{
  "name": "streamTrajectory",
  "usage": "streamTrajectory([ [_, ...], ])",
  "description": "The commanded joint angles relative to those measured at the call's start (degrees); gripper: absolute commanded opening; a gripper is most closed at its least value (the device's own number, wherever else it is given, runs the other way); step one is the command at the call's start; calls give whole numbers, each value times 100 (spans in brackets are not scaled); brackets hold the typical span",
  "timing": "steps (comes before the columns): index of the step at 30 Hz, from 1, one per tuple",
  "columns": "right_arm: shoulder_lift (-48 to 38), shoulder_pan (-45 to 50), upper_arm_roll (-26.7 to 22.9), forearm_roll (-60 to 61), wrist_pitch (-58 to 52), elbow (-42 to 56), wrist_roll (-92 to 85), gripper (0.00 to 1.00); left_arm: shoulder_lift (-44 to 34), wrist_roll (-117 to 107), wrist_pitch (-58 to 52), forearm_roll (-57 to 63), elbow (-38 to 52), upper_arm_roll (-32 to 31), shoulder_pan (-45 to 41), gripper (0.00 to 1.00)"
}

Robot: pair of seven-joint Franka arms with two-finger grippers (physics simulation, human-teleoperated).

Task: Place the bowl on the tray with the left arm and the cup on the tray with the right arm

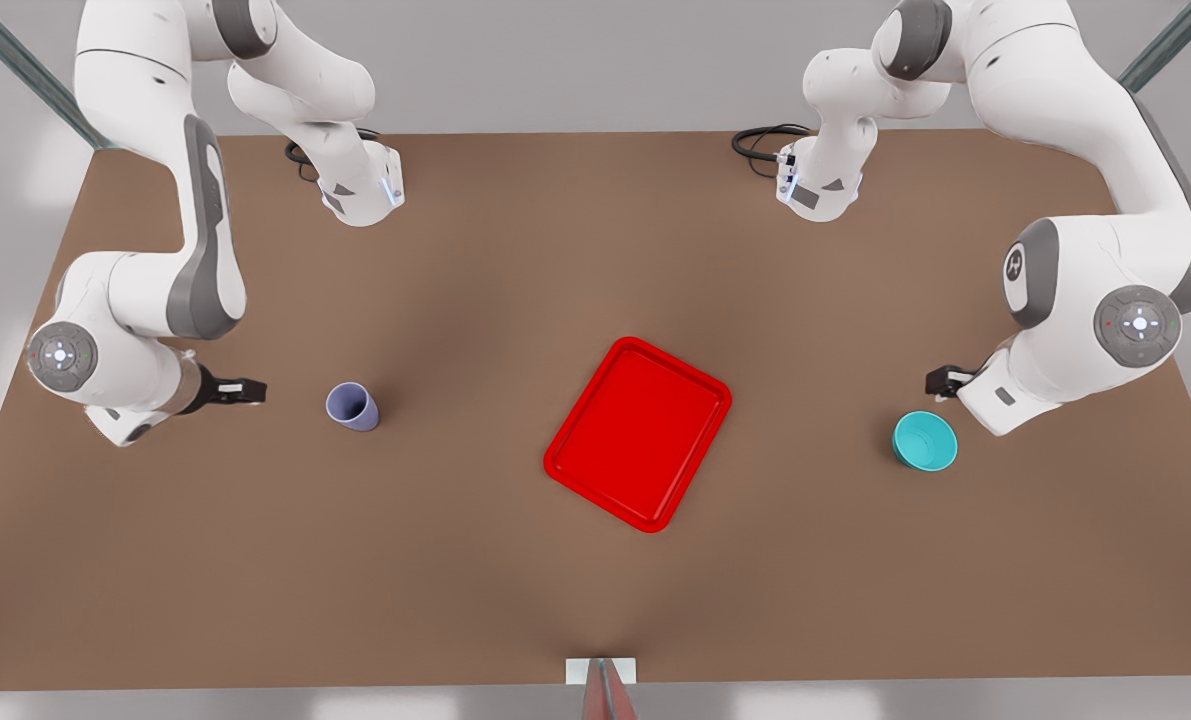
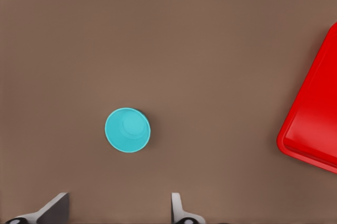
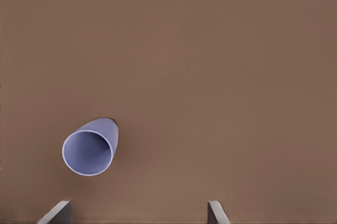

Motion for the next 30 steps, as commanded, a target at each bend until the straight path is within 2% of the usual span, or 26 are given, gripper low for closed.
streamTrajectory([
  [1, 1, -2, 0, 0, 0, -3, -2, 100, -1, 19, -2, 30, -14, 0, 1, 100],
  [3, 19, 7, 0, 0, 26, -3, -2, 100, 245, 63, 156, -276, -49, 211, 115, 100],
  [5, 19, 7, 9, 97, 88, -91, -19, 100, 579, 388, 833, -1103, -488, 281, 695, 100],
  [8, -271, 86, 35, 115, 975, -960, -81, 100, 1133, 1030, 1720, -1640, -1015, 281, 1214, 100],
  [11, -157, 165, 70, 115, 1222, -1128, -107, 100, 1713, 1618, 2196, -2026, -1086, 281, 1635, 100],
  [17, 98, 165, 88, 255, 1793, -1629, -54, 100, 2144, 2270, 2204, -2220, -1244, 290, 1856, 100],
  [20, 36, 183, 97, 369, 2241, -2296, -98, 100, 2337, 2270, 2371, -2220, -1244, 290, 1847, 100],
  [21, 36, 191, 97, 361, 2320, -2367, -98, 100, 2355, 2270, 2371, -2220, -1244, 282, 1847, 86],
  [22, 63, 191, 97, 369, 2382, -2420, -98, 100, 2372, 2270, 2363, -2220, -1244, 290, 1847, 61],
  [24, 80, 183, 105, 369, 2584, -2639, -133, 100, 2408, 2208, 2354, -2229, -1235, 281, 1838, 34],
  [25, 80, 183, 105, 369, 2584, -2648, -186, 100, 2416, 2208, 2354, -2237, -1235, 281, 1838, 29],
  [30, 194, 191, 132, 369, 2883, -2604, -239, 100, 2504, 2199, 2354, -2281, -1227, 281, 1838, 22],
])
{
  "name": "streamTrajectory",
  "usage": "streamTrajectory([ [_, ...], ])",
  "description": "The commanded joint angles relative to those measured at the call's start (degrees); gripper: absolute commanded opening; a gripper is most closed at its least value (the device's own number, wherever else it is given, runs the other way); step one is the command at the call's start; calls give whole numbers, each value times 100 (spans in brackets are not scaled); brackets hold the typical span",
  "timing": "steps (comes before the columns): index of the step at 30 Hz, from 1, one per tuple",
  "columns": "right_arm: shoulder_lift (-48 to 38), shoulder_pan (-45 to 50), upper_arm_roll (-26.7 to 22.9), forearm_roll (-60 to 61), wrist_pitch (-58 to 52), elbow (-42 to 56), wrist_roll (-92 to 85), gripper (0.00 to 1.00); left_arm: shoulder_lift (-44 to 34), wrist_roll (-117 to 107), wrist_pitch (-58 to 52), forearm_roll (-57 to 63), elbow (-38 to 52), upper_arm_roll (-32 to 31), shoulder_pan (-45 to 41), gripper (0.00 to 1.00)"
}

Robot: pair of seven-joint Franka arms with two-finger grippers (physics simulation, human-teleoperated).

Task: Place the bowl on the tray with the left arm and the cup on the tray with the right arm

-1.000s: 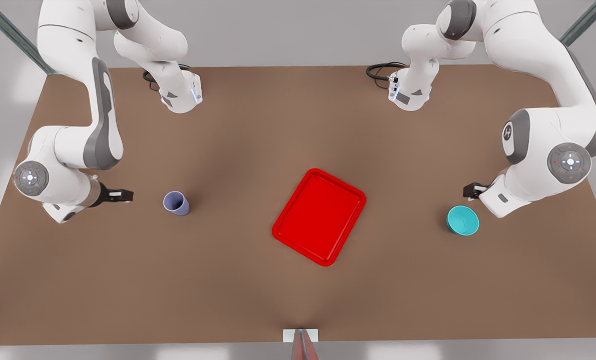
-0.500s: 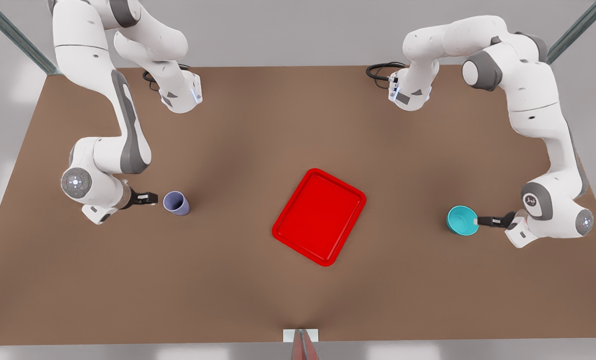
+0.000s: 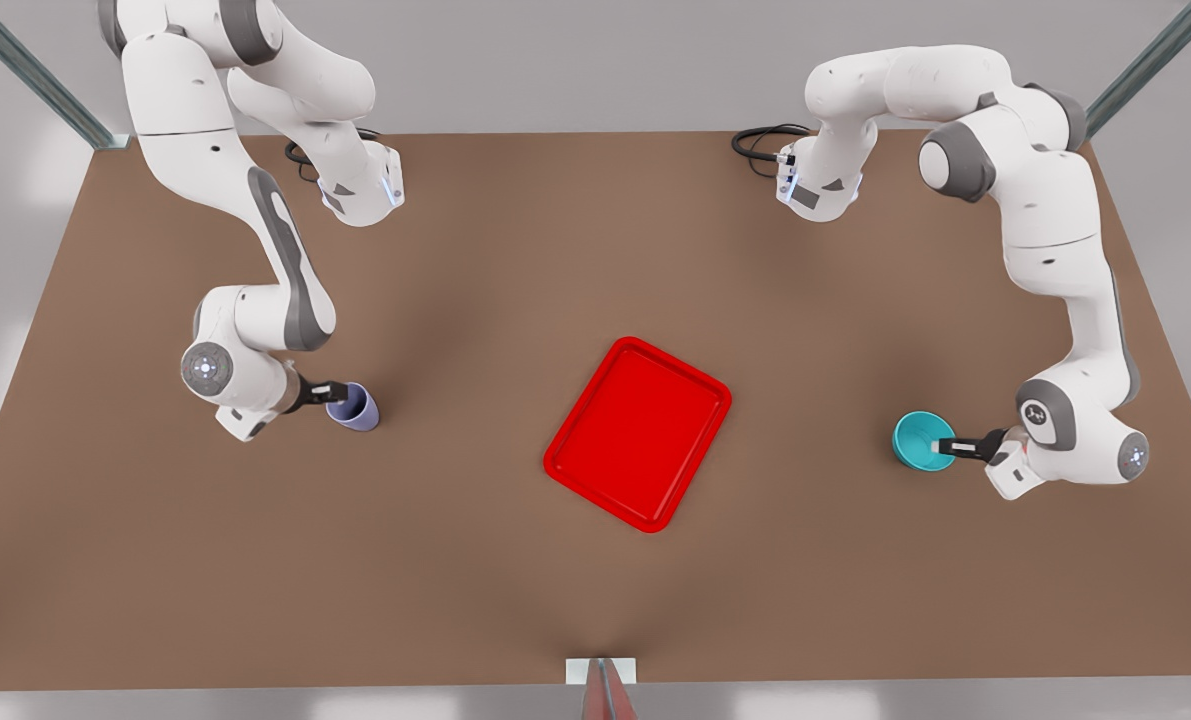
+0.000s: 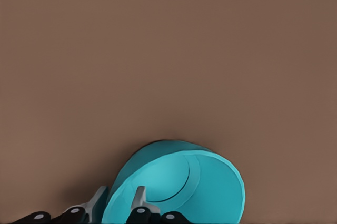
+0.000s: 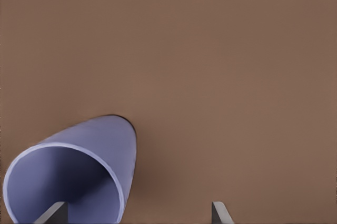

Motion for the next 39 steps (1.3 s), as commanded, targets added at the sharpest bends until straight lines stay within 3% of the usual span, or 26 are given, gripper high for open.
streamTrajectory([
  [1, 31, 0, 0, 0, 22, -8, 0, 100, 12, 0, -7, -31, 0, 0, 0, 21],
  [6, 198, 0, 9, 18, 101, -61, 0, 98, 65, 0, -7, -101, 9, 0, 0, 21],
  [10, 304, 0, 62, 35, 294, -114, -35, 77, -14, -184, -104, -92, 9, -9, -26, 21],
  [12, 312, 0, 62, 35, 294, -123, -35, 47, -190, -544, -253, -92, 9, -70, -289, 21],
  [16, 312, -62, 62, 44, 294, -202, -35, 33, -621, -1406, -455, -294, 26, -79, -1336, 21],
  [20, 321, -26, 79, 246, 286, -202, -35, 30, -779, -3330, -455, -734, 202, -97, -2566, 21],
  [21, 330, -26, 114, 255, 286, -202, -18, 21, -805, -3673, -455, -821, 255, -158, -2725, 21],
  [24, 321, -18, 141, 290, 286, -193, 0, 21, -797, -4008, -464, -918, 246, -510, -2751, 21],
  [30, 330, -9, 158, 299, 277, -158, -26, 21, -762, -4104, -1035, -918, 176, -554, -3454, 21],
  [39, 128, -18, 299, 317, 189, -158, -26, 21, -305, -4236, -376, -1209, 211, -536, -3718, 21],
])
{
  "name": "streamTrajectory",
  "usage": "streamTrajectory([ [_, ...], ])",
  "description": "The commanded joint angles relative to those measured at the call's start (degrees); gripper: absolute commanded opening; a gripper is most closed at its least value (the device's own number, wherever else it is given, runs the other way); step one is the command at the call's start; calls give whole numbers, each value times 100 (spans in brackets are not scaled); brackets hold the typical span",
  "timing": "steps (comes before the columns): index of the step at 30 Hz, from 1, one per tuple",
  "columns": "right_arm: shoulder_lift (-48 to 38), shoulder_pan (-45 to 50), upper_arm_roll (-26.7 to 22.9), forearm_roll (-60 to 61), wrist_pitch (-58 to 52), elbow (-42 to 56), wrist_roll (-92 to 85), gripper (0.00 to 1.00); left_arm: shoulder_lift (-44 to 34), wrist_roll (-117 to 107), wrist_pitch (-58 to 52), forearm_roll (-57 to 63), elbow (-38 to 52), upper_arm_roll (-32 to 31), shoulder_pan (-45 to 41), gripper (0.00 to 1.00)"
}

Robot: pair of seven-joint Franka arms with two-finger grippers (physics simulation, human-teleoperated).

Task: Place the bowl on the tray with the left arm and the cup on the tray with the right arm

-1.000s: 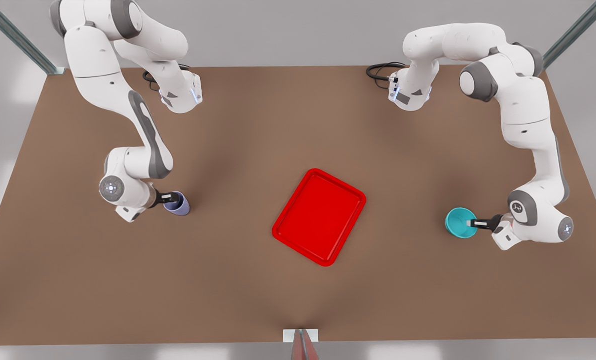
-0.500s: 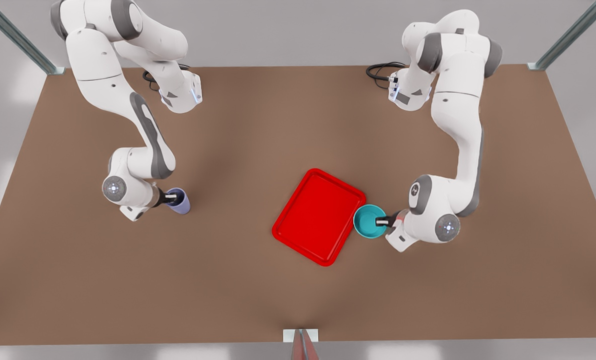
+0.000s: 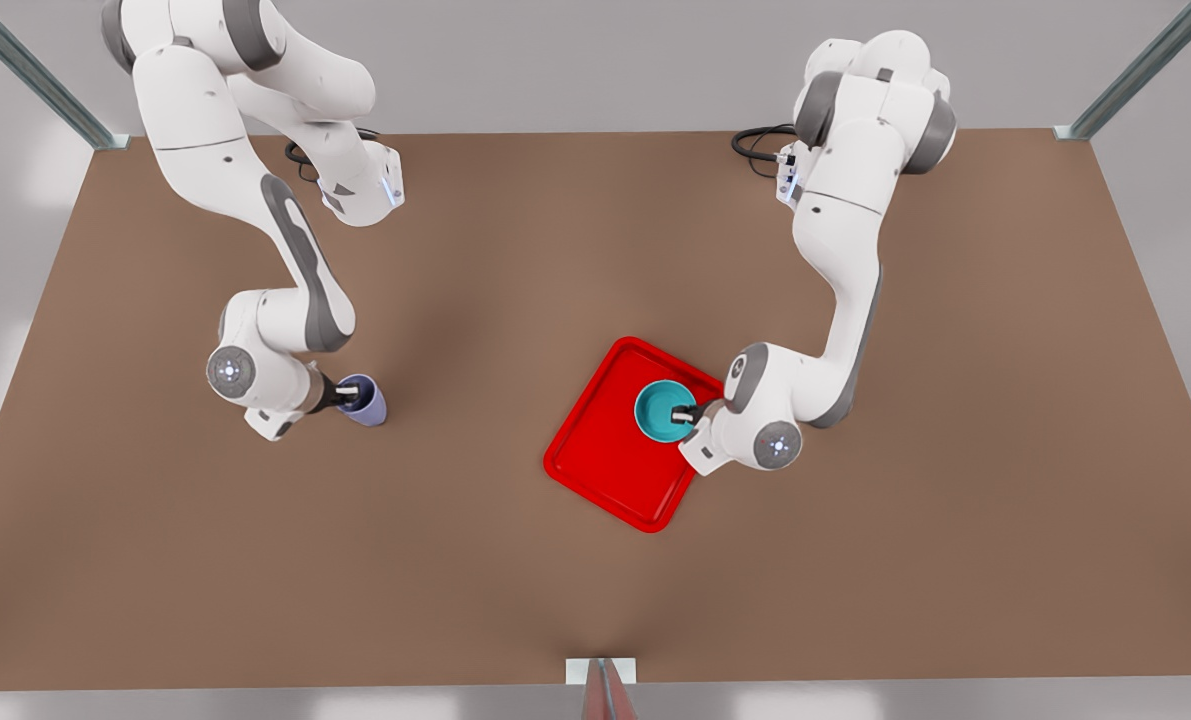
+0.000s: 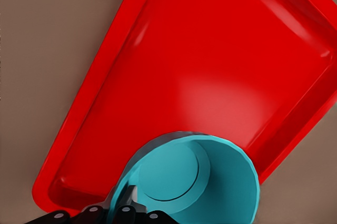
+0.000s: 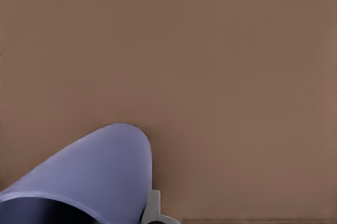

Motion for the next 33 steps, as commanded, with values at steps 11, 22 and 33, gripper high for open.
streamTrajectory([
  [11, -396, 284, 64, -81, -31, 8, 32, 21, -328, 3, -647, -8, 51, 198, 36, 100],
  [22, 465, 1954, 424, -81, 92, 1458, 2334, 21, -2235, 504, -1817, 2823, 1308, -259, 1864, 100],
  [33, 1924, 3386, 548, -283, 153, 3252, 4312, 21, -2201, 486, -2081, 2770, 1317, -242, 1829, 100],
])
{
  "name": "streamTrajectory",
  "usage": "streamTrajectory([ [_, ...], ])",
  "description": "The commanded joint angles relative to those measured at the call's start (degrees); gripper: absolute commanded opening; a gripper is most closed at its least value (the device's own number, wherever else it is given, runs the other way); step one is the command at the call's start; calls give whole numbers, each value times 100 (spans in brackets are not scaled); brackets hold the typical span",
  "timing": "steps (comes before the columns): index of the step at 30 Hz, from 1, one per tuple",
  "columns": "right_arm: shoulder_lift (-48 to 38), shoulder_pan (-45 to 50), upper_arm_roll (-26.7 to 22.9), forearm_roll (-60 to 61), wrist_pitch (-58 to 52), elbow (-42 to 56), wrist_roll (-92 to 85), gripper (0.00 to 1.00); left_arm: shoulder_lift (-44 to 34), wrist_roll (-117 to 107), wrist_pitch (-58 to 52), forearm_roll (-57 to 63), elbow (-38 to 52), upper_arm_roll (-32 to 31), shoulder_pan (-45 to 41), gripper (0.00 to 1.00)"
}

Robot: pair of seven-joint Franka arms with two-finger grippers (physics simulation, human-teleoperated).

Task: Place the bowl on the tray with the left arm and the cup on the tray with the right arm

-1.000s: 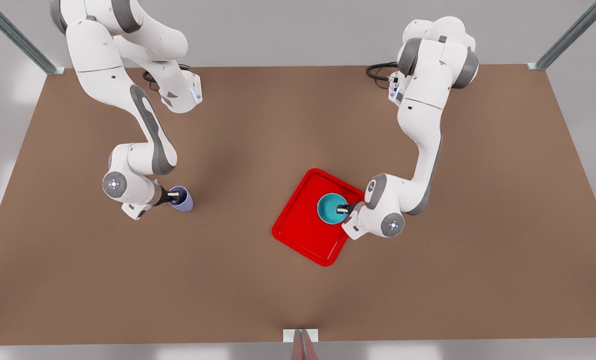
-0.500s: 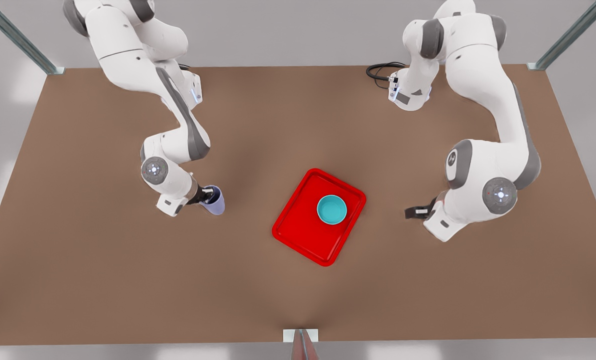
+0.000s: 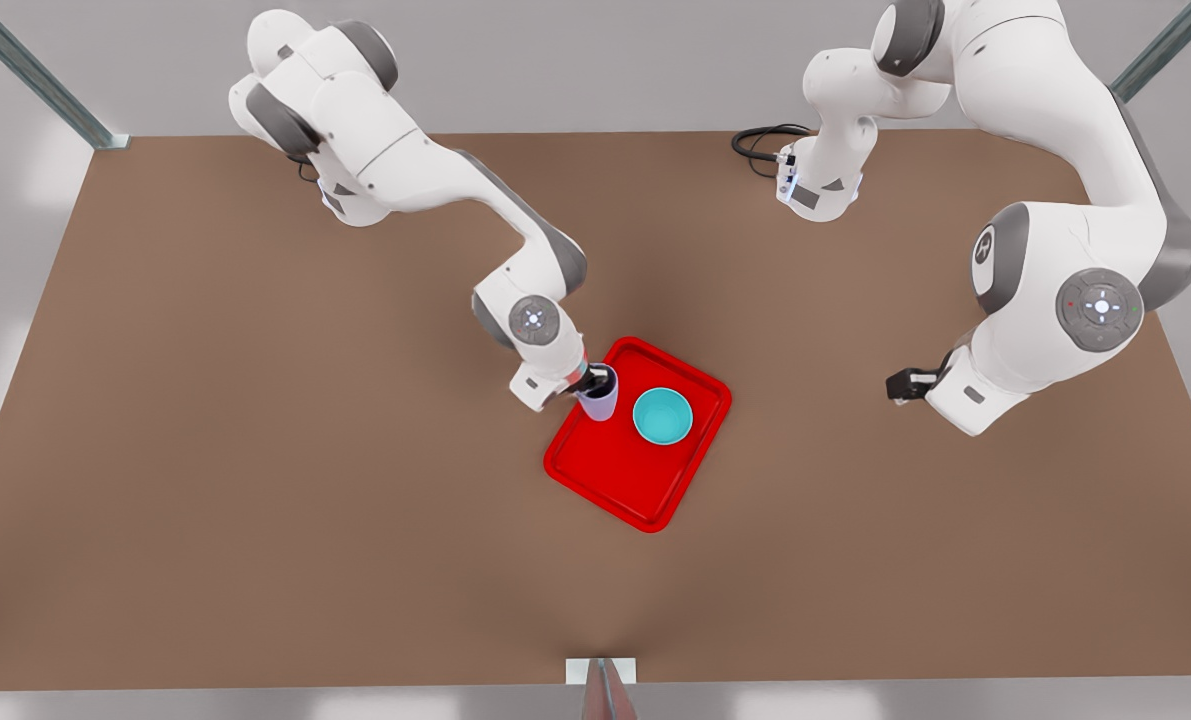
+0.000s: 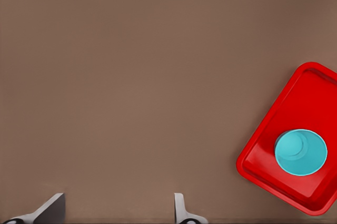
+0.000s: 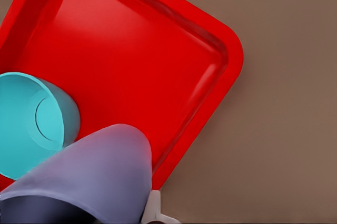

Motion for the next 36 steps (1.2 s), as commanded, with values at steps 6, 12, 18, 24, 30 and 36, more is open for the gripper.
streamTrajectory([
  [6, 557, 191, -365, -60, -9, 742, 209, 21, 5, 0, -9, 19, 0, 0, 0, 100],
  [12, 618, 226, -585, -69, 17, 707, 200, 32, -4, -9, -35, 28, 0, 0, 0, 100],
  [18, 689, 261, -585, 1, 26, 733, 244, 73, -39, -35, -211, 19, 0, 0, -9, 100],
  [24, 724, 270, -664, 1, 26, 786, 174, 88, -65, -61, -237, 19, 9, -9, -17, 100],
  [30, 689, 270, -805, 10, 8, 768, -125, 88, -250, -53, -369, 19, 18, -18, -18, 100],
  [36, 689, 358, -796, 19, 8, 759, -37, 88, -329, -53, -448, 19, 26, -18, -18, 100],
])
